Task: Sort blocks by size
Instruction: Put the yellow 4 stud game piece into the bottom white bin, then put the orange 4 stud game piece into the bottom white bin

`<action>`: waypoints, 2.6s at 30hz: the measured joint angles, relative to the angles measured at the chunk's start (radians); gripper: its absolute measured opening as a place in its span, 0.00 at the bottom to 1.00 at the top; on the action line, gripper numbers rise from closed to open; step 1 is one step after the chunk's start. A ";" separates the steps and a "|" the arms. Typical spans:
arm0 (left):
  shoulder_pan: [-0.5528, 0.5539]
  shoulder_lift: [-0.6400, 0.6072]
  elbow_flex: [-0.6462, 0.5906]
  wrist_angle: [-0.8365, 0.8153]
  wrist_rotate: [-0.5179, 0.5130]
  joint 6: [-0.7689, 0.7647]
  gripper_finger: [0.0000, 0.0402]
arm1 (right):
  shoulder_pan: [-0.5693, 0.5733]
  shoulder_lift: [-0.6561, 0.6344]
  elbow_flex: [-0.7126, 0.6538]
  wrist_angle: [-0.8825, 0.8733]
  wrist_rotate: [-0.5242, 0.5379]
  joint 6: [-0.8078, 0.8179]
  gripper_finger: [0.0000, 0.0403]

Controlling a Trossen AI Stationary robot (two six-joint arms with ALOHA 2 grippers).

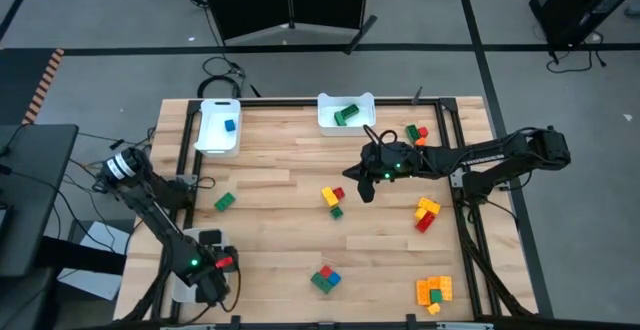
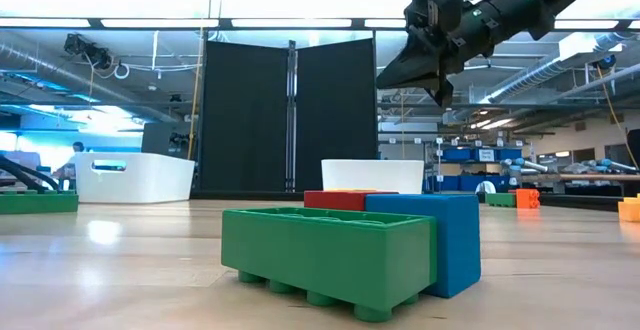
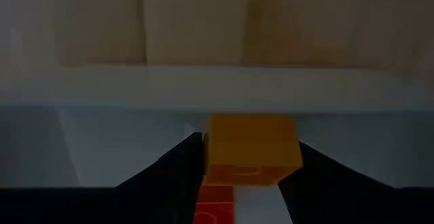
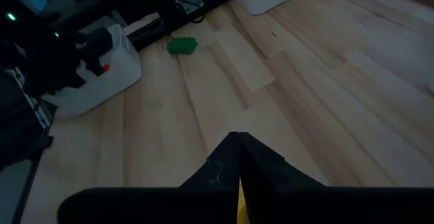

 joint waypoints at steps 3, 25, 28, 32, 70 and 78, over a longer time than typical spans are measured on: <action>-0.001 -0.004 -0.022 0.015 0.009 -0.008 0.52 | 0.000 0.000 0.000 0.009 0.000 0.007 0.04; 0.025 -0.208 0.006 -0.210 0.016 -0.091 0.75 | -0.003 0.000 0.000 0.033 0.003 -0.021 0.04; 0.025 -0.280 0.025 -0.230 -0.043 -0.128 0.75 | -0.004 0.000 0.000 0.034 0.003 -0.022 0.05; 0.035 -0.363 0.031 -0.228 -0.143 -0.194 0.75 | -0.004 0.000 0.000 0.033 0.003 -0.021 0.05; 0.780 -0.486 -0.358 0.916 -0.463 0.821 0.75 | -0.295 0.001 0.529 -0.936 0.010 -0.019 0.02; 0.942 -0.568 -0.434 0.977 -0.318 0.927 0.75 | -0.490 0.002 0.562 -1.405 0.072 0.153 0.02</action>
